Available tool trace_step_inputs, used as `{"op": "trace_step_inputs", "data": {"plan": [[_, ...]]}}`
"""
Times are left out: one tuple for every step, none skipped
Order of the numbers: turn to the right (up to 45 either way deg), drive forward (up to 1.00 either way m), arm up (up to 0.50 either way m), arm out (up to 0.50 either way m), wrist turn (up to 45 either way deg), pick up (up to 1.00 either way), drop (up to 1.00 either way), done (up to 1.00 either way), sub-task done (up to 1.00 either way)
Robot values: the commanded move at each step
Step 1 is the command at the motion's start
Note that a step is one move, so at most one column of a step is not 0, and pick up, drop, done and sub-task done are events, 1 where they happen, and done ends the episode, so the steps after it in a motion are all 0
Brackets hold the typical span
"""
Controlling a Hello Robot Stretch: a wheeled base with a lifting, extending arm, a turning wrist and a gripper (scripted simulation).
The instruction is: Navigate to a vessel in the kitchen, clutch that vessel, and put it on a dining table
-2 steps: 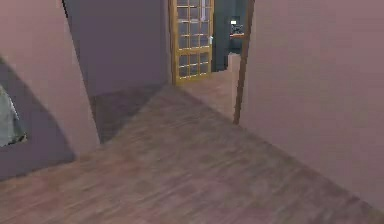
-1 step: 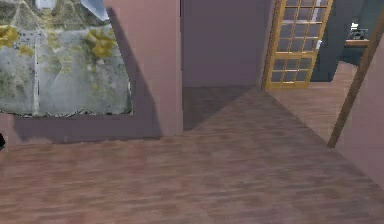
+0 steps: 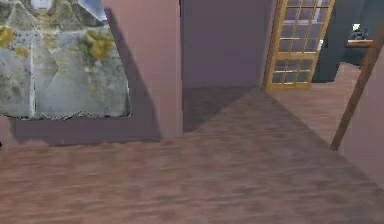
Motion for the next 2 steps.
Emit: {"op": "trace_step_inputs", "data": {"plan": [[24.0,0.0,0.0,0.0,0.0,0.0,0.0,0.0,0.0],[0.0,1.0,0.0,0.0,0.0,0.0,0.0,0.0,0.0]]}}
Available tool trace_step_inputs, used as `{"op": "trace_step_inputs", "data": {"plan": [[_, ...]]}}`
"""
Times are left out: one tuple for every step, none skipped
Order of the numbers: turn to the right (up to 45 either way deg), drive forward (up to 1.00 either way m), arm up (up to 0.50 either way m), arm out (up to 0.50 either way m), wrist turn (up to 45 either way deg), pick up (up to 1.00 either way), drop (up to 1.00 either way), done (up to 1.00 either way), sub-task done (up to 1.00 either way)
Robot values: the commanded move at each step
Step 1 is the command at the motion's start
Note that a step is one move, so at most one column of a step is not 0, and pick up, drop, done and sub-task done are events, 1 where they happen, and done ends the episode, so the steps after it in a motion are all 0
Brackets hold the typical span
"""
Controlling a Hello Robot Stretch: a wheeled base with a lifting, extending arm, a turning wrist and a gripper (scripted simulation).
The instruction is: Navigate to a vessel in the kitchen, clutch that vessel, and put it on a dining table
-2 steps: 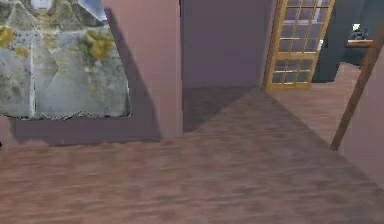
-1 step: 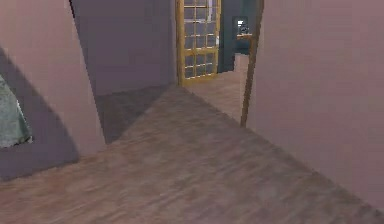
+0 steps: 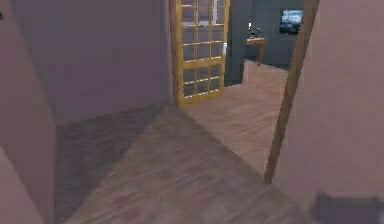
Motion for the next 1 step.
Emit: {"op": "trace_step_inputs", "data": {"plan": [[0.0,1.0,0.0,0.0,0.0,0.0,0.0,0.0,0.0]]}}
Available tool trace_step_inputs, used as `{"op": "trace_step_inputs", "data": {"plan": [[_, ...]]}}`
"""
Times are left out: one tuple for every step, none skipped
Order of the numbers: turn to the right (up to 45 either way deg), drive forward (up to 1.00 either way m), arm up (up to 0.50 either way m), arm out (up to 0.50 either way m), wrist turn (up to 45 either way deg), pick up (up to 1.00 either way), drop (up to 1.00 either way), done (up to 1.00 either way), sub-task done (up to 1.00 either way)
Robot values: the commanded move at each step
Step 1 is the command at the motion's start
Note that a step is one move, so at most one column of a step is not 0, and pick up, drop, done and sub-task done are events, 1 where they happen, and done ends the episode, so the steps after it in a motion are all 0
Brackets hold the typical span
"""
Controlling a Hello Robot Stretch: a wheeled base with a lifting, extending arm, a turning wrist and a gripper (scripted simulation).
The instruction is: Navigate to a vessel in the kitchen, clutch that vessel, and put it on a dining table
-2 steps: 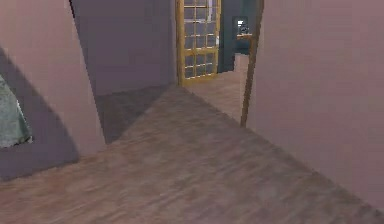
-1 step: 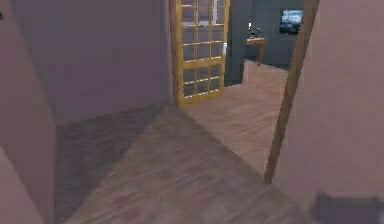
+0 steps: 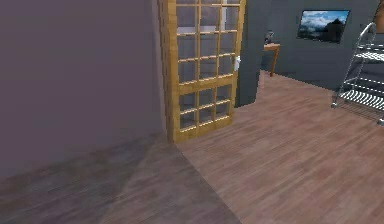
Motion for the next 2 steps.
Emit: {"op": "trace_step_inputs", "data": {"plan": [[9.0,0.0,0.0,0.0,0.0,0.0,0.0,0.0,0.0],[0.0,0.2,0.0,0.0,0.0,0.0,0.0,0.0,0.0]]}}
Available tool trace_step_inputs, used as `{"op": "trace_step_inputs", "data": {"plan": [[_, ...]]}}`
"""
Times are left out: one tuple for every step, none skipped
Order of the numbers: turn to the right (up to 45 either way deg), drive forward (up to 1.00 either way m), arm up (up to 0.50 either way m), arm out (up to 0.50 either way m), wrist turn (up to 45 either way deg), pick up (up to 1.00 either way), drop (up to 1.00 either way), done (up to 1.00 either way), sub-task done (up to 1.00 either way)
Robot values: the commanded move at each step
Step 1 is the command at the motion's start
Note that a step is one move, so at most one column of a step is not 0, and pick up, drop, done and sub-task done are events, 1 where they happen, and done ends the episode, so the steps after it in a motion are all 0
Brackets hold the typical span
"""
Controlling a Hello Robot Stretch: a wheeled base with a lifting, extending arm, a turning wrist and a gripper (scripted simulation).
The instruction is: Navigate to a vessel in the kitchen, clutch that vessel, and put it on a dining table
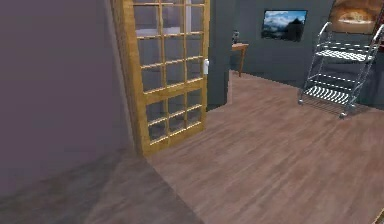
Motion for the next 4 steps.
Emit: {"op": "trace_step_inputs", "data": {"plan": [[15.0,0.0,0.0,0.0,0.0,0.0,0.0,0.0,0.0],[0.0,0.55,0.0,0.0,0.0,0.0,0.0,0.0,0.0],[3.0,0.0,0.0,0.0,0.0,0.0,0.0,0.0,0.0],[0.0,1.0,0.0,0.0,0.0,0.0,0.0,0.0,0.0]]}}
